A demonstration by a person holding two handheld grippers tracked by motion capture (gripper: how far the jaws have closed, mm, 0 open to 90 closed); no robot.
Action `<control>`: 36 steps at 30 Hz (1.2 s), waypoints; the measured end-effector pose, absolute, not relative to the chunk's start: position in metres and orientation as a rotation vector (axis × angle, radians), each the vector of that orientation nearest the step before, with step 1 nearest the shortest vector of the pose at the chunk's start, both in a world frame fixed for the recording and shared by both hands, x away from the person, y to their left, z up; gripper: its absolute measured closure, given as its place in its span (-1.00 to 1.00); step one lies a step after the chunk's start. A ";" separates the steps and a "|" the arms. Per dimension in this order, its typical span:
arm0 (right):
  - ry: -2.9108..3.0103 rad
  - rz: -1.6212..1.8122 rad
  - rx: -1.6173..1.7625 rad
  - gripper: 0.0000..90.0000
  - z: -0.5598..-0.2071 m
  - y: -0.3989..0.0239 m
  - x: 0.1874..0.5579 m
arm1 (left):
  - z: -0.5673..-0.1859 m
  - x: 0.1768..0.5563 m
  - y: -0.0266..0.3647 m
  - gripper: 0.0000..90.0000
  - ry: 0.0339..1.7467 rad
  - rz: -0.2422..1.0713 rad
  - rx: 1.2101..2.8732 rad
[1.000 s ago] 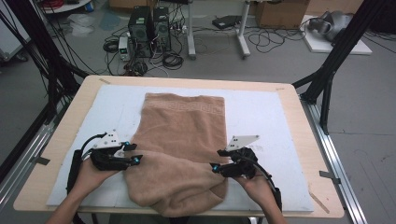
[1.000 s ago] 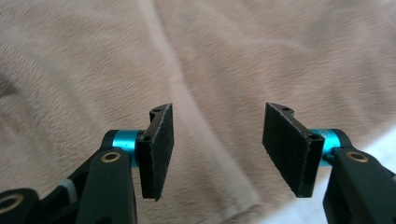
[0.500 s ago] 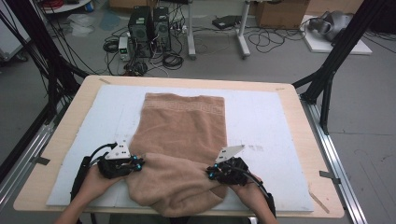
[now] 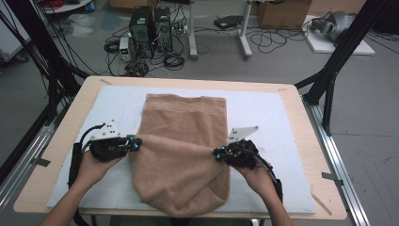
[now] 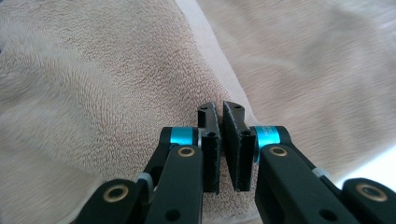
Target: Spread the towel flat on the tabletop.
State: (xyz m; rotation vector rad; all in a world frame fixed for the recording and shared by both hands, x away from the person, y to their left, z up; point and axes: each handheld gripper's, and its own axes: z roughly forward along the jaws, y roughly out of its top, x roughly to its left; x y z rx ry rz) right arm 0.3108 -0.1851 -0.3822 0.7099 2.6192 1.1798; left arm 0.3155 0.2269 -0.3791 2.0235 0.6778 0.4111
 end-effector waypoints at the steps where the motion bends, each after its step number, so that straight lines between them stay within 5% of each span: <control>1: 2.606 1.174 0.722 0.90 -0.379 -0.185 0.317 | -0.376 0.320 0.224 0.93 0.695 0.431 2.011; 9: 2.534 1.084 0.854 0.89 -0.371 -0.196 0.368 | -0.374 0.360 0.194 0.91 0.797 0.523 1.959; 11: 2.521 1.045 0.902 0.86 -0.376 -0.200 0.378 | -0.381 0.368 0.189 0.69 0.832 0.523 1.979; 14: 2.500 1.032 1.002 0.41 -0.384 -0.206 0.387 | -0.387 0.371 0.195 0.50 0.852 0.468 1.998; 15: 2.511 1.059 1.019 0.42 -0.384 -0.207 0.387 | -0.387 0.369 0.198 0.48 0.847 0.463 1.994; 30: 2.602 1.232 0.722 0.33 -0.396 -0.179 0.291 | -0.398 0.292 0.222 0.42 0.636 0.372 2.038; 36: 2.697 1.179 0.633 0.17 -0.413 -0.159 0.271 | -0.414 0.285 0.202 0.13 0.556 0.314 2.117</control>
